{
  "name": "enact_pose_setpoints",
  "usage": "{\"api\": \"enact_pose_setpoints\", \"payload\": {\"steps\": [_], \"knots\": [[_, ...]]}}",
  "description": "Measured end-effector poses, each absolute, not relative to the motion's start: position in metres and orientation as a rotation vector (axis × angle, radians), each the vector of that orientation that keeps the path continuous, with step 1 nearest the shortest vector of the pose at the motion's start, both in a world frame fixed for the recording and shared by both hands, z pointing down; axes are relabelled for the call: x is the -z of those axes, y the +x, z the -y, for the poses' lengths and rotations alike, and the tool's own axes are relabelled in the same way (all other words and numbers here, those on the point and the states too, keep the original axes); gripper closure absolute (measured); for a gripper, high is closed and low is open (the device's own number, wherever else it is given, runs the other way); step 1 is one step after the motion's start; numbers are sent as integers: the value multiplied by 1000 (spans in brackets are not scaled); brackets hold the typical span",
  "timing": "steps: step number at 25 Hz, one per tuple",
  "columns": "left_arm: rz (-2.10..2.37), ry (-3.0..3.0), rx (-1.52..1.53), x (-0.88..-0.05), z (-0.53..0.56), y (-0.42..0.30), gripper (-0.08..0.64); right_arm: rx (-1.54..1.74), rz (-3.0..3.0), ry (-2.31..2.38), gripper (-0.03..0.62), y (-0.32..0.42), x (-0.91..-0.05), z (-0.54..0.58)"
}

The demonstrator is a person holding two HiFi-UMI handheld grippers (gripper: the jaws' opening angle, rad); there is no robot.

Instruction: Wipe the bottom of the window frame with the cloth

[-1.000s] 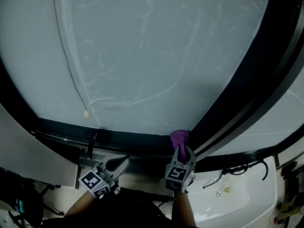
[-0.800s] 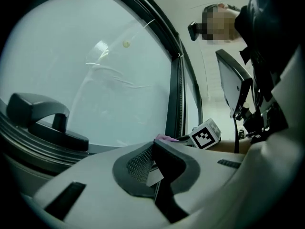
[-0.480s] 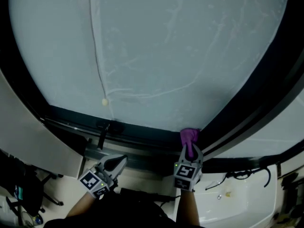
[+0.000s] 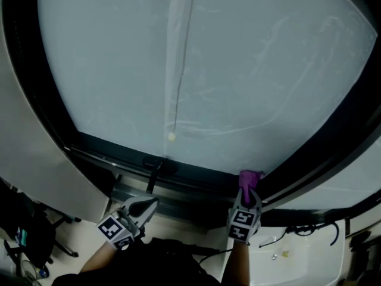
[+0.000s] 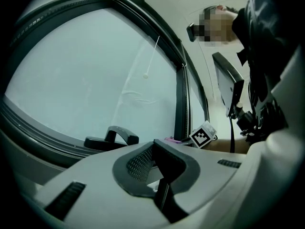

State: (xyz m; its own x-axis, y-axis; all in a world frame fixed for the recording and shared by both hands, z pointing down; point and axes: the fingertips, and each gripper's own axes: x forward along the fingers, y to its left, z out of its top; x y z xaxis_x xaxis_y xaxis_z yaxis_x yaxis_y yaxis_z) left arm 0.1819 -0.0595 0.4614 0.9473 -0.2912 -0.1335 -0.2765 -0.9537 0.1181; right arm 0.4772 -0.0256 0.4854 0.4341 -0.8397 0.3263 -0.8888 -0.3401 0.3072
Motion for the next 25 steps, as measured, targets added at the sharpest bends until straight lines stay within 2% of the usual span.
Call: {"api": "enact_pose_setpoints", "payload": {"steps": [25], "knots": [[550, 3050, 281, -436, 111, 106, 560, -182, 1562, 2100, 528, 382, -481, 76]]}}
